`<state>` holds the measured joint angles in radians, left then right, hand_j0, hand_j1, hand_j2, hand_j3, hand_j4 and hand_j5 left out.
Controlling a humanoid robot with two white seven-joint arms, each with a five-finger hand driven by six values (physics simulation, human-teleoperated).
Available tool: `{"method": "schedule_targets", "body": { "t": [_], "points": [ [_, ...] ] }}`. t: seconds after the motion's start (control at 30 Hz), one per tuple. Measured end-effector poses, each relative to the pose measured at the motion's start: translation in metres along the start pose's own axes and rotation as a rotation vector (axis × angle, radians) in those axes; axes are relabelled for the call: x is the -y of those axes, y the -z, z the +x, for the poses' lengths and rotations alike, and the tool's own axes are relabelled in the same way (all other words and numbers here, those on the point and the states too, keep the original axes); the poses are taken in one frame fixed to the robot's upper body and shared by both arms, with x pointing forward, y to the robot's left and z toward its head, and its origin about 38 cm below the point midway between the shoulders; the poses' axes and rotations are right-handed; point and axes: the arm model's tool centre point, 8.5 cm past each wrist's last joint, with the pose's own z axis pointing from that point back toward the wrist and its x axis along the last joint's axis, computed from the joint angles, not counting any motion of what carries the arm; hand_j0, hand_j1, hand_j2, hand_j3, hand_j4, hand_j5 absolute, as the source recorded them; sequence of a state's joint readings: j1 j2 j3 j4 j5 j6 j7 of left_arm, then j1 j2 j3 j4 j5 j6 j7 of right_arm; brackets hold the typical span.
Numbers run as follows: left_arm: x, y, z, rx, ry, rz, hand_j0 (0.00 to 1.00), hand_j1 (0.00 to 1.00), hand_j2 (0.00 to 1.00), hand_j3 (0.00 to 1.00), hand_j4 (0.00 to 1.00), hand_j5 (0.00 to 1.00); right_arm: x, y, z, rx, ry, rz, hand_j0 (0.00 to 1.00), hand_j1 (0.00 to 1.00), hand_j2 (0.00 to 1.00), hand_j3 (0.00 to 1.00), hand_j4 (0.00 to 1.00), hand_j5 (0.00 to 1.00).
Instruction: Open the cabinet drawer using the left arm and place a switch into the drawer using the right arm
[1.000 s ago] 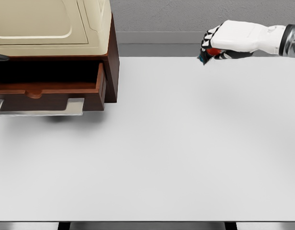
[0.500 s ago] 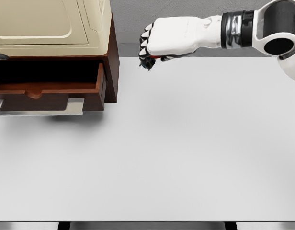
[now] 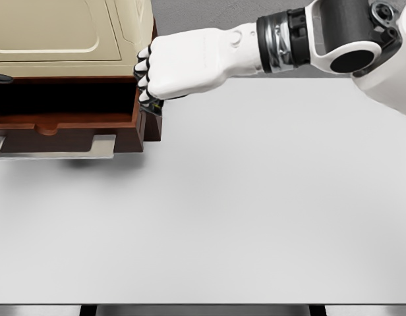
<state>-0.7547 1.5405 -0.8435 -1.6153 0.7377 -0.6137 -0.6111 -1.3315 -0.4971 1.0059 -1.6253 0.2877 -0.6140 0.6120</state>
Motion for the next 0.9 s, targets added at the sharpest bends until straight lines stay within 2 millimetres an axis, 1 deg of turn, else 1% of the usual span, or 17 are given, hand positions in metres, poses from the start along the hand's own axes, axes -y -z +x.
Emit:
{"method": "schedule_targets", "body": {
  "t": [0.17, 0.23, 0.33, 0.4, 0.6, 0.67, 0.8, 0.87, 0.9],
  "points": [
    [0.0, 0.0, 0.0, -0.001, 0.0, -0.002, 1.0, 1.0, 1.0, 1.0, 1.0, 1.0, 0.014, 0.018, 0.0, 0.035, -0.009, -0.018, 0.41, 0.41, 0.41, 0.41, 0.41, 0.41],
    [0.001, 0.0, 0.0, -0.001, 0.0, -0.002, 1.0, 1.0, 1.0, 1.0, 1.0, 1.0, 0.024, 0.027, -0.002, 0.044, -0.023, -0.019, 0.41, 0.41, 0.41, 0.41, 0.41, 0.41],
    [0.001, 0.001, -0.001, -0.001, -0.002, -0.004, 1.0, 1.0, 1.0, 1.0, 1.0, 1.0, 0.027, 0.045, -0.008, 0.055, -0.004, -0.016, 0.41, 0.41, 0.41, 0.41, 0.41, 0.41],
    [0.003, 0.001, -0.002, -0.002, -0.004, -0.007, 1.0, 1.0, 1.0, 1.0, 1.0, 1.0, 0.027, 0.055, -0.016, 0.05, 0.014, -0.006, 0.41, 0.41, 0.41, 0.41, 0.41, 0.41],
    [0.004, 0.002, -0.002, -0.002, -0.005, -0.01, 1.0, 1.0, 1.0, 1.0, 1.0, 1.0, 0.017, 0.084, -0.039, 0.023, 0.087, 0.029, 0.42, 0.42, 0.42, 0.42, 0.42, 0.42],
    [0.004, 0.002, -0.002, -0.002, -0.005, -0.011, 1.0, 1.0, 1.0, 1.0, 1.0, 1.0, 0.012, 0.095, -0.041, 0.025, 0.109, 0.044, 0.42, 0.42, 0.42, 0.42, 0.42, 0.42],
    [0.004, 0.002, -0.002, -0.002, -0.005, -0.011, 1.0, 1.0, 1.0, 1.0, 1.0, 1.0, 0.007, 0.116, -0.043, 0.031, 0.136, 0.064, 0.43, 0.43, 0.43, 0.43, 0.43, 0.43],
    [0.004, 0.002, -0.002, -0.002, -0.005, -0.011, 1.0, 1.0, 1.0, 1.0, 1.0, 1.0, 0.007, 0.126, -0.045, 0.03, 0.148, 0.072, 0.46, 0.46, 0.46, 0.46, 0.46, 0.46],
    [0.004, 0.002, -0.002, -0.002, -0.005, -0.011, 1.0, 1.0, 1.0, 1.0, 1.0, 1.0, 0.007, 0.13, -0.047, 0.027, 0.156, 0.075, 0.49, 0.49, 0.49, 0.49, 0.49, 0.49]
  ]
}}
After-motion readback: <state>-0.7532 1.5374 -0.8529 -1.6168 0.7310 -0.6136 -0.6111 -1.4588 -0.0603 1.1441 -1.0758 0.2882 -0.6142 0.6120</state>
